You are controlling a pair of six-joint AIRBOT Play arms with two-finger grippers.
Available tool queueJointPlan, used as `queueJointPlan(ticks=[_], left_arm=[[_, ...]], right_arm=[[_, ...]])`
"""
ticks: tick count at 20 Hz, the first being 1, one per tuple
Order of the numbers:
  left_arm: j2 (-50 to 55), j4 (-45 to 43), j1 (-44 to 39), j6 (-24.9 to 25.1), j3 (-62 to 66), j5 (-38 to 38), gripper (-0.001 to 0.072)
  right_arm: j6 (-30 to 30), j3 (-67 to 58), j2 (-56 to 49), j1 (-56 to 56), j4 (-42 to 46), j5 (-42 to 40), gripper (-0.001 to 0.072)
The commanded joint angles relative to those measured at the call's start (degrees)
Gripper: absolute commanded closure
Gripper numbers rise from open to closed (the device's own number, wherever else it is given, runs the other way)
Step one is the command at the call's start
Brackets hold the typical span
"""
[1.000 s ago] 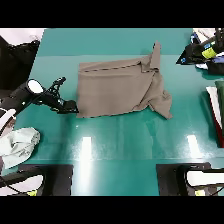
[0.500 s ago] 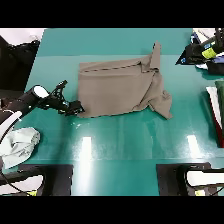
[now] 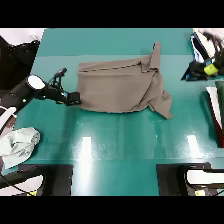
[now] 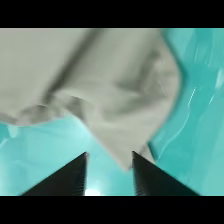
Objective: Fold the shirts.
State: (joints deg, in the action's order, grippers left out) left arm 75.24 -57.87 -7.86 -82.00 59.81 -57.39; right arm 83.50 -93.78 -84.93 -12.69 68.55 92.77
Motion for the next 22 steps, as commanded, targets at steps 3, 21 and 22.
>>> queueJointPlan(ticks=[3,21,22], left_arm=[[-4.1,-2.2,0.0,-0.1,3.3,-2.4,0.0685],[-4.7,-3.0,0.0,-1.9,5.3,-4.7,0.0685],[-5.2,-3.9,0.0,-2.1,7.6,-4.3,0.0685]], right_arm=[[-4.0,20.6,-0.3,-7.4,-8.6,-14.5,0.0185],[-8.6,10.6,-16.0,-4.5,-16.4,-16.7,0.0693],[-8.6,10.6,-13.4,-4.9,-17.0,-17.4,0.0693]])
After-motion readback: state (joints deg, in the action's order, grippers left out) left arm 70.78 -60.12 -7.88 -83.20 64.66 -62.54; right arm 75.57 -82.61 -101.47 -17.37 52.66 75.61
